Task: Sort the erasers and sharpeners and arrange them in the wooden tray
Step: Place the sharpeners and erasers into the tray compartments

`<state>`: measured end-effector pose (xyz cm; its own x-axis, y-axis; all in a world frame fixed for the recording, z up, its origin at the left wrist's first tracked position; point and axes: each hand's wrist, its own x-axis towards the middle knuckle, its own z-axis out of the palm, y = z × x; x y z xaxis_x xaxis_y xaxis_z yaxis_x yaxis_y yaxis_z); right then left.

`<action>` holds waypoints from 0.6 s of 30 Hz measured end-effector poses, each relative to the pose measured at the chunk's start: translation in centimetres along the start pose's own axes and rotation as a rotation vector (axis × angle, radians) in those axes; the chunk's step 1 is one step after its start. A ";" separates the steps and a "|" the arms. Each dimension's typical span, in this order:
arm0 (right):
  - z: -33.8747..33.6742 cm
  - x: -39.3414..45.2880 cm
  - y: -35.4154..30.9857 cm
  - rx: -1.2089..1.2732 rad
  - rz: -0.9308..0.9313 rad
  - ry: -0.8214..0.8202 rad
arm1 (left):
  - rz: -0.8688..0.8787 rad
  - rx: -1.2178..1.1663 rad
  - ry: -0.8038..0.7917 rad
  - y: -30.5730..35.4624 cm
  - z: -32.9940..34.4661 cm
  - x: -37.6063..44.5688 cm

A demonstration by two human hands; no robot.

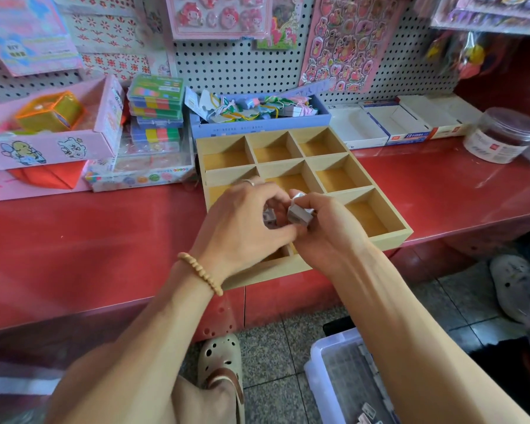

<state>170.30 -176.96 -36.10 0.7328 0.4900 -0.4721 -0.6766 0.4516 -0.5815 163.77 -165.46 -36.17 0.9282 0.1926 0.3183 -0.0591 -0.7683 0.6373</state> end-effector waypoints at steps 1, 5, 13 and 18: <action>0.1 0.0 0.1 0.005 0.006 -0.014 | 0.010 0.013 0.004 0.2 0.3 0.1; -0.1 0.1 0.2 0.008 -0.017 -0.025 | 0.027 0.043 0.028 0.7 0.8 0.3; -0.5 0.1 0.1 -0.144 -0.064 0.062 | -0.063 0.028 0.030 -0.5 -2.6 -0.4; -0.6 -0.2 -0.3 -0.223 -0.072 0.066 | -0.197 0.164 0.025 -4.2 -5.6 -1.1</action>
<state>170.37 -177.66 -36.19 0.7864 0.4096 -0.4624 -0.5956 0.3038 -0.7436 160.89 -159.05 -35.25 0.9064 0.3620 0.2178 0.1843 -0.8027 0.5672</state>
